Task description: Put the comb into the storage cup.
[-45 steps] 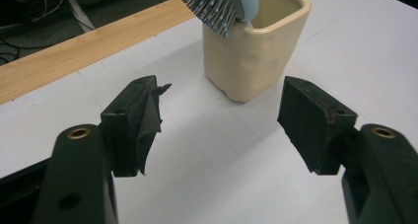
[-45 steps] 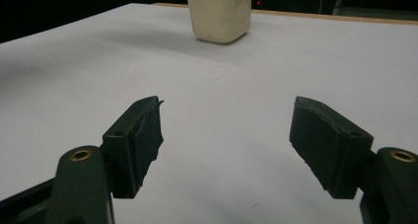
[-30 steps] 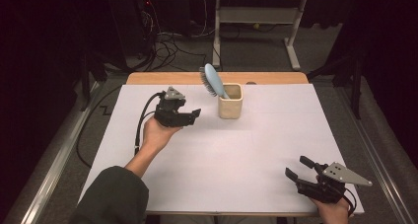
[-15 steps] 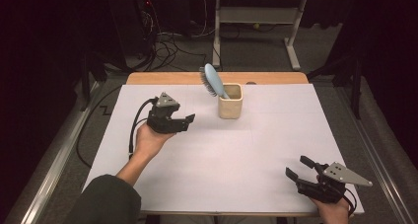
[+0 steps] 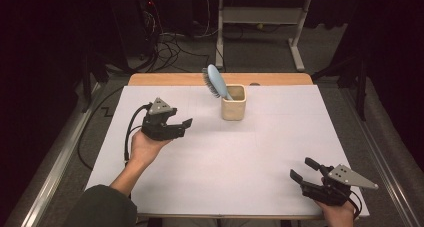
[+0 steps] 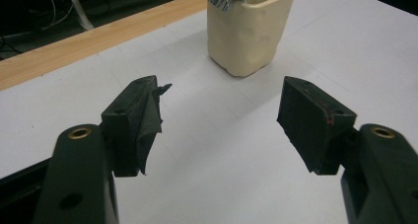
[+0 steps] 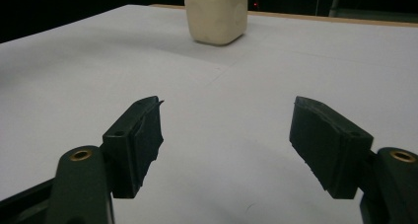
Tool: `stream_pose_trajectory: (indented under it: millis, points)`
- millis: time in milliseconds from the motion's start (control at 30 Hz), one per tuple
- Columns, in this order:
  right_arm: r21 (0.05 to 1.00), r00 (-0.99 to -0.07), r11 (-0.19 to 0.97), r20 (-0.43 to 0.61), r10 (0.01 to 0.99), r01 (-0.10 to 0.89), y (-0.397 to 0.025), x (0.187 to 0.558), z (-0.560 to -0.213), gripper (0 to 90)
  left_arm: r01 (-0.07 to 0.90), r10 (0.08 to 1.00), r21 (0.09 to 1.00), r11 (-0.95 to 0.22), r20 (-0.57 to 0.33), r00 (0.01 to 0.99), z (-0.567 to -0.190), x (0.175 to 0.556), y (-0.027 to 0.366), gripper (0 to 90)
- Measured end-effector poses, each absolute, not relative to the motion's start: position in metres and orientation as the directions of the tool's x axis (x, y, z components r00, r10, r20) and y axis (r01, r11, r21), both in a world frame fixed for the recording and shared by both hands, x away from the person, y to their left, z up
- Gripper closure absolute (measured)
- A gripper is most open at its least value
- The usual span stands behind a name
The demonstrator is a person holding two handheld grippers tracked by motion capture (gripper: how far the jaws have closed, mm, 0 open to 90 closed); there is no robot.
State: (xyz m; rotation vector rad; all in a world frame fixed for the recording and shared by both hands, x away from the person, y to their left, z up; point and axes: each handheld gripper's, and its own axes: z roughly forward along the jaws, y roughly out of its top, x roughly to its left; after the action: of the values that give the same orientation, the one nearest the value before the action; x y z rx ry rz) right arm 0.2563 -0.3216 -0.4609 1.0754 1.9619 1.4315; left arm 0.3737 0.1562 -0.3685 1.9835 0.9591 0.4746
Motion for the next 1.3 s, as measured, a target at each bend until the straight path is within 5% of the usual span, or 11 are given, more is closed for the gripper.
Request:
stream_pose_trajectory:
  millis: [1300]
  points:
    - [0.939,-0.574,0.142,0.069,0.816,0.314,-0.321,0.256,-0.461,28.6,0.443,0.799,0.856,-0.266,-0.06,0.598,-0.376,0.351,0.185,33.9]
